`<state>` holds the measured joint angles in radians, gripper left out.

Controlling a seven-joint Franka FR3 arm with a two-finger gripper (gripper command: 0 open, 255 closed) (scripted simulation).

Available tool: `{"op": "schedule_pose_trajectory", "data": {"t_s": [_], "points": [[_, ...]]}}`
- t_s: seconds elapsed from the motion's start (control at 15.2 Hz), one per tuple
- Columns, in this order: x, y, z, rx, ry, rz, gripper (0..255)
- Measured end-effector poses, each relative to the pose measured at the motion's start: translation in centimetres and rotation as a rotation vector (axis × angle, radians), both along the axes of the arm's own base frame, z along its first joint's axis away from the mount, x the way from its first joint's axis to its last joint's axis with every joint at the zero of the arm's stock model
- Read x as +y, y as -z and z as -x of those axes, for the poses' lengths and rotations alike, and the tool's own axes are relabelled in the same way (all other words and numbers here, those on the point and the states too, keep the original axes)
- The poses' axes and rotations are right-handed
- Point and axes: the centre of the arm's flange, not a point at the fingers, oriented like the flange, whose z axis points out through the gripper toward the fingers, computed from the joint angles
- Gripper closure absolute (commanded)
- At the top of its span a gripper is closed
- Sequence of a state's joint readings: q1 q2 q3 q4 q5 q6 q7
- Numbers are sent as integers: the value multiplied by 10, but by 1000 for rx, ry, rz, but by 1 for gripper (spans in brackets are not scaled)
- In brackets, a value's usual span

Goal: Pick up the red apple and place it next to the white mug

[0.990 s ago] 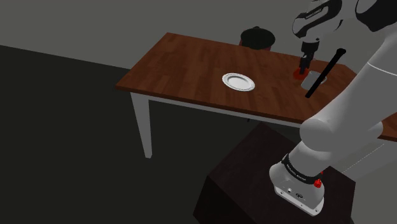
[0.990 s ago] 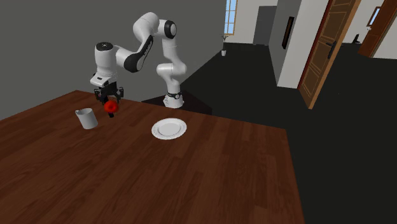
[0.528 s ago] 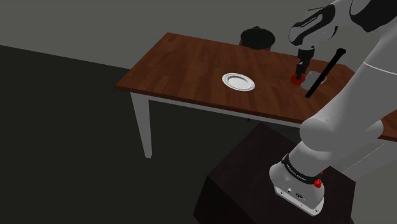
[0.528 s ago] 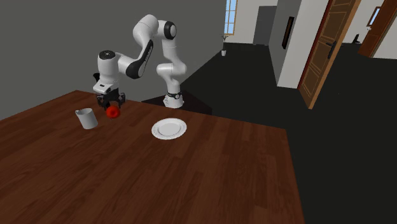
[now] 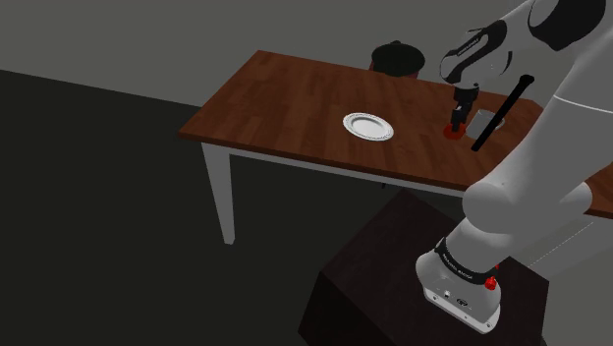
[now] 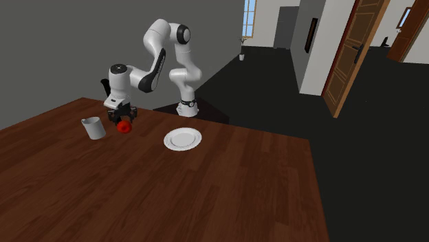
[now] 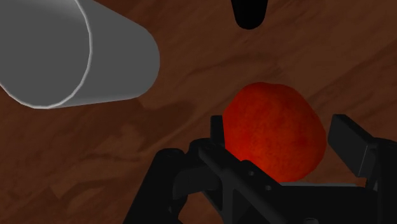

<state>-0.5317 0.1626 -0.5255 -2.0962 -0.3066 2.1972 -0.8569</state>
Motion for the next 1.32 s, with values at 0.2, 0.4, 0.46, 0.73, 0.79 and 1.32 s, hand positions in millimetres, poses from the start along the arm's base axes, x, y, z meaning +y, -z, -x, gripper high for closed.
{"op": "schedule_pose_trajectory", "data": {"t_s": [0.2, 0.4, 0.46, 0.73, 0.79, 1.32], "points": [[0, 5, -2, -2, -1, 1, 255], [-1, 5, -2, -3, -2, 2, 255], [-1, 5, -2, -3, -2, 2, 0], [-1, 6, -1, -1, 0, 1, 0], [-1, 6, -1, 0, 0, 1, 0], [6, -39, -15, -1, 0, 1, 0]]}}
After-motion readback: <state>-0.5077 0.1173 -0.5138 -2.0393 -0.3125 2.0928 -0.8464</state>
